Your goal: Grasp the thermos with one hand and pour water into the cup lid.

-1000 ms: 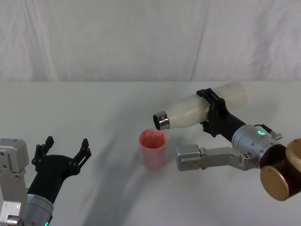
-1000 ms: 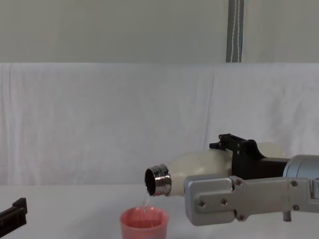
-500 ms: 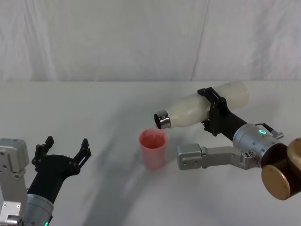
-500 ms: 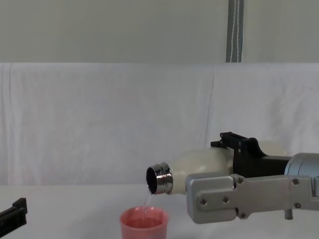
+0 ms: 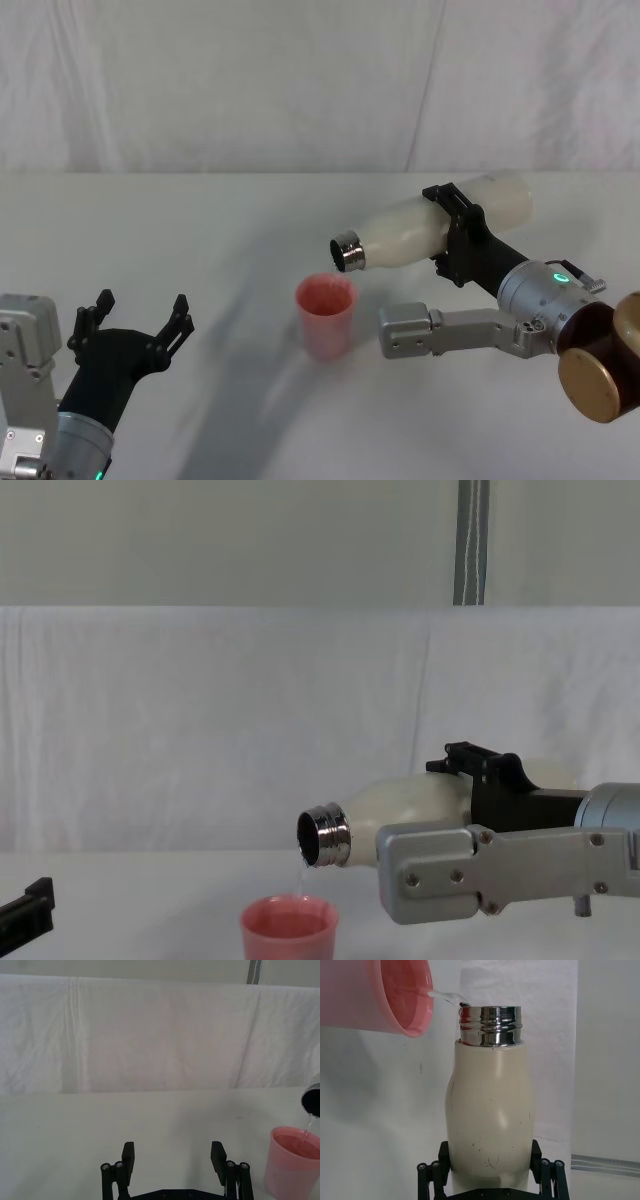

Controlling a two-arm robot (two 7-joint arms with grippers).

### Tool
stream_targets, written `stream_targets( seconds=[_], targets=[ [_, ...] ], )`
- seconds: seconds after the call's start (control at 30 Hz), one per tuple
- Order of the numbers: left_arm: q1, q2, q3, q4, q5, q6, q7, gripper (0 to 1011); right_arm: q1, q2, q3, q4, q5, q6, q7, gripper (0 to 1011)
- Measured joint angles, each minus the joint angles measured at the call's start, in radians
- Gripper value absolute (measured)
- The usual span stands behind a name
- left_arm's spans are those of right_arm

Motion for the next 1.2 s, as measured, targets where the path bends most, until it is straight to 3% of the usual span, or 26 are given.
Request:
stream_targets(
  seconds=[0.3, 0.6, 1.0, 1.2],
  targets=[
    [0.000, 0.000, 0.000, 0.000, 0.000, 0.000, 0.000, 1001, 0.000, -0.002, 0.000, 0.000, 0.001, 0.001, 0.001, 951],
    [0.000, 0.000, 0.000, 0.000, 0.000, 0.000, 0.000, 1001, -0.019, -0.021, 0.035, 0.007, 0.074, -0.017, -0.012, 951],
    [0.000, 0.000, 0.000, 0.000, 0.000, 0.000, 0.000, 1001, -0.031, -0.032, 0.056, 0.010, 0.118, -0.031, -0.021, 951],
    [0.000, 0.000, 0.000, 0.000, 0.000, 0.000, 0.000, 1001, -0.051, -0.053, 0.099, 0.008, 0.206, -0.060, -0.032, 951]
  ],
)
